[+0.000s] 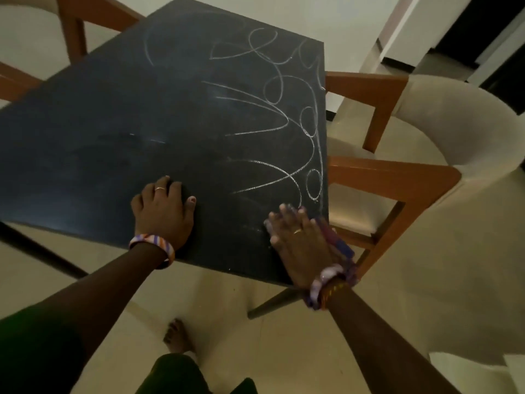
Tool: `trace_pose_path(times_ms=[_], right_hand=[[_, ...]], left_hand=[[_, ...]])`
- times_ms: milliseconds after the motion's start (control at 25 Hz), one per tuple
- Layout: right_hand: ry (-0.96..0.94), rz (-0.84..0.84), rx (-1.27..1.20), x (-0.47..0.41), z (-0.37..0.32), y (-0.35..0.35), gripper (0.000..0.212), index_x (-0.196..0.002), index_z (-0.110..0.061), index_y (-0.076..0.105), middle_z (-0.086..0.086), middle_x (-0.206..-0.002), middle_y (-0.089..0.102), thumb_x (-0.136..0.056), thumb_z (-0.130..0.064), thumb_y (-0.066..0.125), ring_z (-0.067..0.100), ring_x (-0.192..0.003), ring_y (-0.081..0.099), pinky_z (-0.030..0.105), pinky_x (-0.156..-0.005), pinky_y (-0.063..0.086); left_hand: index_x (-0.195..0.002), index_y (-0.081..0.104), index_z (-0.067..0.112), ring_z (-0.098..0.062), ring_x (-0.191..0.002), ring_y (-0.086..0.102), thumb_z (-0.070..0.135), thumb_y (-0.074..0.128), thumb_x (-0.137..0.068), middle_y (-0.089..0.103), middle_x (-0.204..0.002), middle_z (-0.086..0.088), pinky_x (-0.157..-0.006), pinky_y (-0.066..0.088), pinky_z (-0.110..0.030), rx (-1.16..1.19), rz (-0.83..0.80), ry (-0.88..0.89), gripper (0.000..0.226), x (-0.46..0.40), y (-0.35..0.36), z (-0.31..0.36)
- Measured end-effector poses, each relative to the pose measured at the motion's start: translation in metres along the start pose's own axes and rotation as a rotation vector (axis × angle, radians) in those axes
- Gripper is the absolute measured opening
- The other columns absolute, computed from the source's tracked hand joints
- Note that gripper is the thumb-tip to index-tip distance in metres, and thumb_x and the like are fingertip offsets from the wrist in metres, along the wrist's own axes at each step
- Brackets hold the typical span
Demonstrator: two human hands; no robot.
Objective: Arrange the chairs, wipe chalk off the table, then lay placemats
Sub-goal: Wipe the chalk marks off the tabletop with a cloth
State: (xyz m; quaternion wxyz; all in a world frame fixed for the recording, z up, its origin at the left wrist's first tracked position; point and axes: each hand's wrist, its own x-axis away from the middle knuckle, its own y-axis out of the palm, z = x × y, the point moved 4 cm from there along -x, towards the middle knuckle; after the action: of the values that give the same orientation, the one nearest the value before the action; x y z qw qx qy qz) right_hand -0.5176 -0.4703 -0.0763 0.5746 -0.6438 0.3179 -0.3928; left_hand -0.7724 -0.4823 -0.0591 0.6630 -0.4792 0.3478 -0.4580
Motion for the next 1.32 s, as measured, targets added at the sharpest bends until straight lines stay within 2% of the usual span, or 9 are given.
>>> trace_pose_path(times_ms=[160, 320, 400, 520, 680, 920, 1000, 1160, 1320], right_hand=[[0.212, 0.0, -0.061, -0.046, 0.009, -0.014, 0.051, -0.15, -0.031, 0.008, -0.002, -0.159, -0.004, -0.1, -0.039, 0.012, 0.027, -0.146, -0.008, 0.046, -0.118, 0.0], [-0.215, 0.053, -0.041, 0.013, -0.062, -0.018, 0.052, -0.149, -0.028, 0.011, -0.006, -0.156, -0.004, -0.098, -0.035, 0.015, 0.018, -0.144, -0.01, 0.036, -0.113, -0.011], [-0.243, 0.014, -0.079, 0.029, -0.044, -0.016, 0.048, -0.148, -0.034, 0.012, -0.014, -0.153, -0.008, -0.1, -0.035, 0.019, 0.009, -0.141, -0.016, 0.035, -0.115, -0.015], [0.03, -0.001, -0.046, 0.015, 0.021, -0.01, 0.051, -0.148, -0.035, 0.01, -0.011, -0.157, -0.002, -0.097, -0.039, 0.011, 0.012, -0.145, -0.012, 0.042, -0.119, -0.001], [0.282, 0.04, -0.106, -0.011, 0.022, -0.006, 0.05, -0.15, -0.03, 0.015, -0.005, -0.159, 0.002, -0.1, -0.038, 0.019, 0.02, -0.146, -0.007, 0.042, -0.119, -0.004], [-0.181, 0.024, -0.087, -0.007, -0.103, -0.015, 0.051, -0.15, -0.028, 0.011, -0.005, -0.159, -0.001, -0.101, -0.035, 0.022, 0.024, -0.146, -0.007, 0.04, -0.116, -0.004], [-0.114, 0.025, -0.067, -0.009, -0.071, -0.013, 0.05, -0.15, -0.03, 0.012, -0.006, -0.159, 0.002, -0.1, -0.036, 0.02, 0.022, -0.146, -0.004, 0.04, -0.116, 0.001], [0.262, -0.015, -0.008, -0.016, 0.038, -0.002, 0.058, -0.149, -0.032, 0.006, -0.004, -0.159, 0.0, -0.093, -0.044, 0.001, 0.018, -0.146, -0.006, 0.045, -0.119, 0.004], [0.203, 0.107, -0.026, 0.002, -0.012, -0.009, 0.06, -0.148, -0.026, 0.021, 0.0, -0.158, 0.014, -0.092, -0.042, 0.004, 0.018, -0.146, 0.005, 0.039, -0.118, -0.002]], left_hand=[[-0.135, 0.04, 0.013, -0.033, -0.134, 0.027, 0.042, 0.037, -0.095, 0.031, -0.147, -0.013, -0.11, 0.019, -0.049, -0.014, 0.01, -0.002, 0.049, -0.002, 0.003, 0.003], [-0.135, 0.039, 0.014, -0.033, -0.134, 0.026, 0.044, 0.037, -0.095, 0.031, -0.147, -0.013, -0.11, 0.02, -0.049, -0.041, 0.007, 0.0, 0.051, -0.001, 0.002, 0.004], [-0.135, 0.039, 0.014, -0.033, -0.134, 0.026, 0.044, 0.037, -0.095, 0.031, -0.147, -0.013, -0.11, 0.02, -0.048, -0.039, 0.005, 0.001, 0.051, -0.002, 0.003, 0.004], [-0.135, 0.038, 0.014, -0.033, -0.135, 0.025, 0.045, 0.037, -0.095, 0.03, -0.147, -0.013, -0.11, 0.019, -0.049, -0.033, -0.002, 0.007, 0.051, -0.002, 0.002, 0.004], [-0.135, 0.039, 0.014, -0.033, -0.135, 0.025, 0.044, 0.037, -0.095, 0.03, -0.147, -0.013, -0.11, 0.019, -0.049, -0.039, 0.0, 0.01, 0.05, -0.003, 0.004, 0.005], [-0.136, 0.038, 0.014, -0.034, -0.135, 0.024, 0.04, 0.039, -0.095, 0.029, -0.148, -0.013, -0.109, 0.021, -0.05, -0.039, -0.013, 0.012, 0.049, -0.003, 0.004, 0.003], [-0.135, 0.039, 0.014, -0.034, -0.135, 0.025, 0.04, 0.039, -0.095, 0.03, -0.147, -0.013, -0.109, 0.021, -0.05, -0.033, -0.006, 0.018, 0.047, -0.002, 0.004, 0.003], [-0.134, 0.039, 0.014, -0.034, -0.135, 0.024, 0.04, 0.038, -0.095, 0.03, -0.147, -0.013, -0.109, 0.02, -0.049, -0.032, 0.0, 0.022, 0.047, -0.004, 0.004, 0.003], [-0.134, 0.039, 0.014, -0.033, -0.135, 0.024, 0.041, 0.038, -0.095, 0.03, -0.147, -0.013, -0.109, 0.02, -0.049, -0.026, 0.005, 0.02, 0.047, -0.004, 0.005, 0.002]])
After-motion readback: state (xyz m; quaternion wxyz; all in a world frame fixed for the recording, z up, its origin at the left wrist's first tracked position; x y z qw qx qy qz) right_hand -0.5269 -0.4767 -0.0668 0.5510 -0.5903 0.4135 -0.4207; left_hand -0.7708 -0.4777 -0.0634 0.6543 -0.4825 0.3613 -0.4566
